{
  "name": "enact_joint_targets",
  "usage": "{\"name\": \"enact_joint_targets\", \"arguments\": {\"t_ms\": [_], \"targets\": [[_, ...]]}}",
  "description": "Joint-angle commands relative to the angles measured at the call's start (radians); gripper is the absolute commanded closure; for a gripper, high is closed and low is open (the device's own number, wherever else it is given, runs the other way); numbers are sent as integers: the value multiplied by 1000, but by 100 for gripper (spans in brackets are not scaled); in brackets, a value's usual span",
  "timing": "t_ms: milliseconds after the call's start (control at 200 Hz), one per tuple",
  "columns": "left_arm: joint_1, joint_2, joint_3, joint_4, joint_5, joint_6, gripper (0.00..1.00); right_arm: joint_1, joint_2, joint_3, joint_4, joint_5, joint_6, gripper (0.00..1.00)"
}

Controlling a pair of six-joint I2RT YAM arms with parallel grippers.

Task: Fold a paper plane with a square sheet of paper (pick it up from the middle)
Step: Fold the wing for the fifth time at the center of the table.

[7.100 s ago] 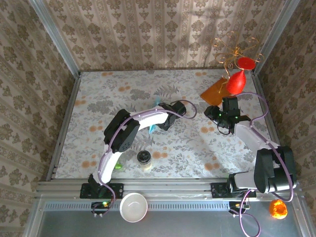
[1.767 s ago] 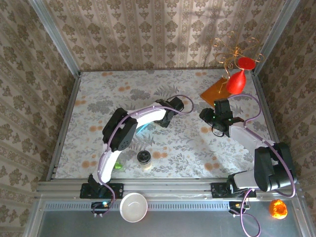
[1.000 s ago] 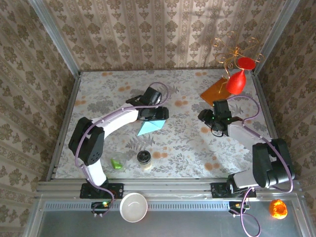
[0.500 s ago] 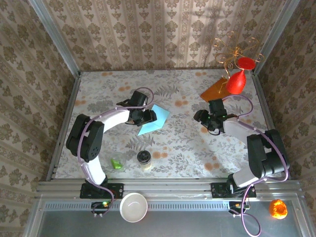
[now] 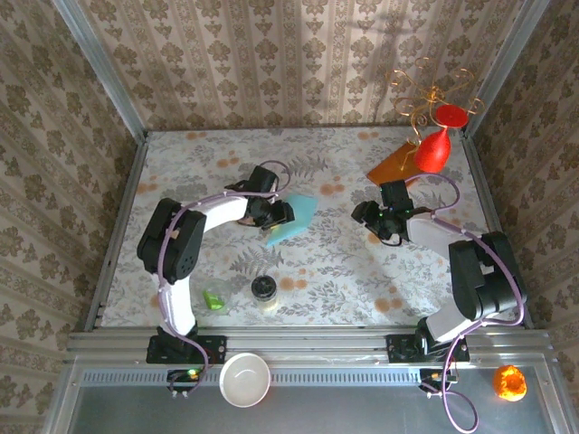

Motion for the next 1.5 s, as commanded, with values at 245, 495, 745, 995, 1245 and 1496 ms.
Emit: {"name": "enact_joint_targets", "arguments": {"t_ms": [245, 495, 745, 995, 1245, 1496], "targets": [[-71, 68, 35, 53, 57, -94, 68, 106, 114, -3, 174, -248, 140, 46], [-26, 36, -38, 100, 76, -140, 75, 158, 215, 37, 265, -305, 193, 55], [-19, 54, -41, 96, 100, -144, 79, 183, 263, 73, 273, -304, 207, 67], [-13, 50, -46, 95, 99, -147, 81, 188, 296, 85, 302, -308, 224, 69], [-10, 43, -50, 96, 101, -149, 81, 189, 301, 75, 382, -328, 229, 73], [-8, 38, -51, 96, 102, -147, 81, 187, 306, 61, 453, -319, 260, 74]]}}
